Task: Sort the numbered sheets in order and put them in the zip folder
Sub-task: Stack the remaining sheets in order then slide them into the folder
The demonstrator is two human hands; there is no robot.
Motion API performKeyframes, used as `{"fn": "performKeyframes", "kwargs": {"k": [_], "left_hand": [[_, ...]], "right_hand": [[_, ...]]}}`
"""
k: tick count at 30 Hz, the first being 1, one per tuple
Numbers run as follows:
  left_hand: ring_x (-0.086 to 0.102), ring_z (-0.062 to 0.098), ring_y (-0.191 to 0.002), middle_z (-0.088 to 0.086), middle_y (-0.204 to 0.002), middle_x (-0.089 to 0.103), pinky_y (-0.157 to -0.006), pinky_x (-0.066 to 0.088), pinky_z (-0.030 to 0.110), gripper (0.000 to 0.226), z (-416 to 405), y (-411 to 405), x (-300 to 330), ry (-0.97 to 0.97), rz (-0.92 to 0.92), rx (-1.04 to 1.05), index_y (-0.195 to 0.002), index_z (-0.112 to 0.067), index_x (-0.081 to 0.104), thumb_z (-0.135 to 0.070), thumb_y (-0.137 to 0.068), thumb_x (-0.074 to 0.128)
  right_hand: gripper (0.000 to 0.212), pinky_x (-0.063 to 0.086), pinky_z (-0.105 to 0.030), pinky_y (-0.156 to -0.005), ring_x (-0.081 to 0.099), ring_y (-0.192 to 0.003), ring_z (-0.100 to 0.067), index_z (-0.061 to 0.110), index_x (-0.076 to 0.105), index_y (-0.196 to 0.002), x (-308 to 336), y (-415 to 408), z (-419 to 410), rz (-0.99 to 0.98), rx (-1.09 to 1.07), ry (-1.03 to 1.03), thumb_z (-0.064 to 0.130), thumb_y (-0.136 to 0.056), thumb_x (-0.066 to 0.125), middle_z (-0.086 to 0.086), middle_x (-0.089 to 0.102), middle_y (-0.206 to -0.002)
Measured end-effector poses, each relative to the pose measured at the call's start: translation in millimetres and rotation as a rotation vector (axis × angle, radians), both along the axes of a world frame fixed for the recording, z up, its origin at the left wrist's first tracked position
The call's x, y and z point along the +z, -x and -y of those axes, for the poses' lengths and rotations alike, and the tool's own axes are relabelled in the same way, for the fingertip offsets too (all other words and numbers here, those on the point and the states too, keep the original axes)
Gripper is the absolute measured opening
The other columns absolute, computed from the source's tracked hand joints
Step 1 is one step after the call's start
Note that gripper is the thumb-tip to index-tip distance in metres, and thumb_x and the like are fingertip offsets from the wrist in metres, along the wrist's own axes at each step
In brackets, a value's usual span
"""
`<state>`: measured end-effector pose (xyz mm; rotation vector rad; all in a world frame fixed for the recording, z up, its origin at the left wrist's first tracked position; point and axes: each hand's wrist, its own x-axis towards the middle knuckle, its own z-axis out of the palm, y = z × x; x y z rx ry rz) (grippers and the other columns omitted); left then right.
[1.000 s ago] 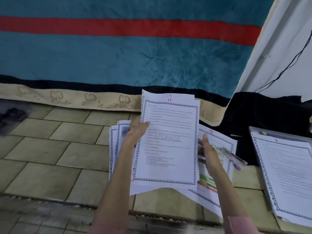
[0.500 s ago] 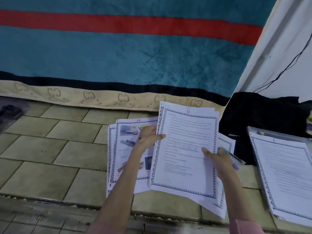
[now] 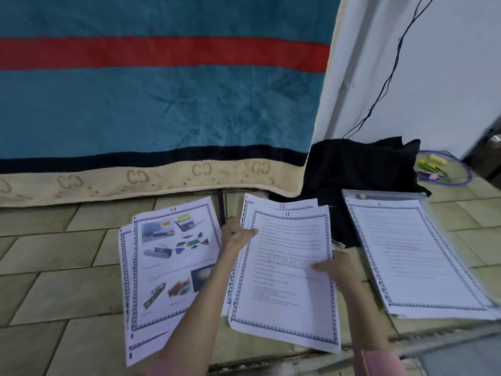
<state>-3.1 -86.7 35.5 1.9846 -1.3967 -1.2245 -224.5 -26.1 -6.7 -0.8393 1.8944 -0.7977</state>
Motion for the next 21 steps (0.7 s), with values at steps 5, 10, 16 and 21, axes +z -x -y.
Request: {"fn": "performKeyframes", "kwargs": {"k": [5,10,16,21], "left_hand": [[0.043,0.030,-0.129,0.016,-0.143,0.042,-0.101,0.038,0.033,0.069,-3,7,1,-0.090,-0.054,0.053,-0.137,0.001,0.038,-0.025,-0.082,0.071],[0.059,0.023,-0.109,0.007,-0.125,0.061,-0.084,0.048,0.024,0.035,-7,10,22,0.054,-0.096,-0.087,-0.122,-0.008,0.059,-0.014,-0.088,0.062],[0.060,0.014,-0.089,-0.006,-0.094,0.063,-0.074,0.047,0.023,0.015,-9,2,80,0.336,-0.033,-0.124,-0.097,-0.019,0.068,-0.011,-0.087,0.060],[0.064,0.019,-0.102,0.000,-0.115,0.067,-0.087,0.050,0.029,0.032,-8,-36,103,0.296,-0.173,-0.038,-0.112,-0.018,0.066,-0.015,-0.081,0.071]], "right_hand": [[0.046,0.047,-0.038,-0.094,0.060,-0.108,-0.034,-0.008,0.058,-0.116,-3,-2,6,-0.011,0.017,-0.025,-0.006,-0.072,0.074,-0.020,0.063,-0.116],[0.035,0.050,-0.041,-0.094,0.063,-0.104,-0.026,0.010,0.065,-0.115,-2,-3,9,0.045,0.093,0.044,0.017,-0.081,0.071,-0.007,0.067,-0.113],[0.028,0.043,-0.022,-0.046,0.053,-0.057,-0.018,-0.001,0.059,-0.095,7,-11,10,0.149,0.007,0.073,0.026,-0.094,0.053,-0.006,0.057,-0.072],[0.076,0.052,-0.037,-0.082,0.062,-0.088,-0.018,0.019,0.066,-0.107,15,-24,15,0.302,0.063,0.125,0.082,-0.071,0.043,-0.002,0.067,-0.101]]}}
